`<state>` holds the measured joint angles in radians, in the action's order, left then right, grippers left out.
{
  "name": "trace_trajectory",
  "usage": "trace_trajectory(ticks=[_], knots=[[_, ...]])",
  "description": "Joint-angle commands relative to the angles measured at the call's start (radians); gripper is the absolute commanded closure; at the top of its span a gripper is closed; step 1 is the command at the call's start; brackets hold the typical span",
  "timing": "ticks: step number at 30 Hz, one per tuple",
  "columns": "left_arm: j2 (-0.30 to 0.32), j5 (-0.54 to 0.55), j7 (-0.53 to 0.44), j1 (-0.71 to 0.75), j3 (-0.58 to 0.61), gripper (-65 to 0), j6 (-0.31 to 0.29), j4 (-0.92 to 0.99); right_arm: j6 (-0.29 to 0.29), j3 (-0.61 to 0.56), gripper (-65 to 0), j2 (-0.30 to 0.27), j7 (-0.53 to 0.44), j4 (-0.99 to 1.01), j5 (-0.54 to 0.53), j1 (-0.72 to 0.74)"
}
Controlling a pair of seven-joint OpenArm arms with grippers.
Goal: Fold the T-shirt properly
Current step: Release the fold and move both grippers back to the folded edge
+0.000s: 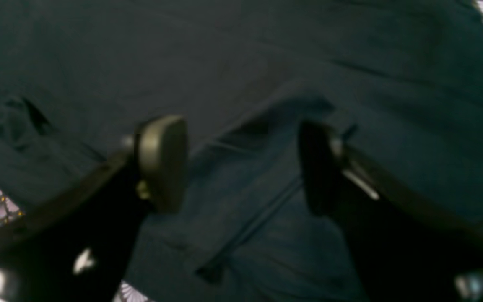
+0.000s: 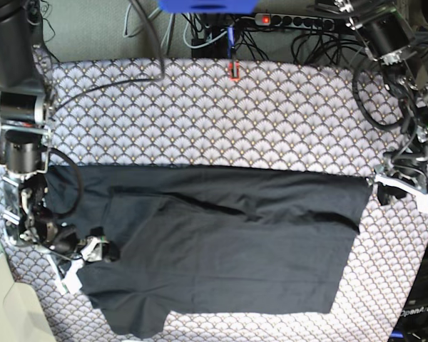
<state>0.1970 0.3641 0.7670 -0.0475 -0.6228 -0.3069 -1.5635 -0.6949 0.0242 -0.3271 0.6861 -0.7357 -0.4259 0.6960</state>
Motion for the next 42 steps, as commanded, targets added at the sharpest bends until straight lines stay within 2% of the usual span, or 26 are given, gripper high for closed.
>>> trace_trajectory(ticks=[1,7,12,16,19,22,25,29,34,38,42], knots=[[0.014,0.013,-0.020,-0.013,-0.002,-25.1,-0.002,-0.019,-0.003,0.007,-46.3,-0.010,-0.010,-0.020,-0.023,0.041],[0.014,0.013,-0.020,-0.013,-0.002,-25.1,-0.004,-0.019,-0.003,0.018,-46.6,-0.051,-0.003,-0.020,-0.027,-0.016],[0.014,0.005,-0.020,-0.035,-0.001,-25.1,-0.002,-0.007,-0.003,0.078,-46.3,-0.088,-0.078,-0.022,-0.027,-0.088],[0.026,0.002,-0.016,-0.085,0.007,-25.2,-0.001,0.010,-0.003,0.079,-40.4,-0.128,-0.096,-0.018,-0.024,-0.095],[0.026,0.002,0.067,-0.124,0.004,-25.2,-0.001,0.024,-0.003,0.079,-35.6,-0.162,-0.093,-0.014,-0.023,-0.100],[0.028,0.003,0.098,-0.108,-0.001,-25.2,-0.010,0.038,-0.003,0.081,-34.8,-0.192,-0.082,-0.014,-0.023,-0.137],[0.028,0.003,0.070,-0.050,-0.001,-25.8,-0.011,0.027,-0.003,0.082,-34.9,-0.234,-0.082,-0.014,-0.023,-0.183],[0.029,0.003,0.009,0.010,-0.013,-30.5,-0.011,0.027,-0.003,0.082,-35.0,-0.267,-0.092,-0.018,-0.023,-0.259],[0.029,0.003,-0.004,0.036,-0.065,-30.5,-0.011,0.027,-0.003,0.101,-35.0,-0.275,-0.092,-0.018,-0.024,-0.324],[0.029,0.003,0.006,0.036,-0.095,-30.5,-0.013,0.027,-0.003,0.153,-35.1,-0.269,-0.093,-0.018,-0.024,-0.361],[0.029,0.003,0.004,0.038,-0.107,-30.5,-0.013,0.033,-0.003,0.150,-35.0,-0.251,-0.093,-0.018,-0.026,-0.365]])
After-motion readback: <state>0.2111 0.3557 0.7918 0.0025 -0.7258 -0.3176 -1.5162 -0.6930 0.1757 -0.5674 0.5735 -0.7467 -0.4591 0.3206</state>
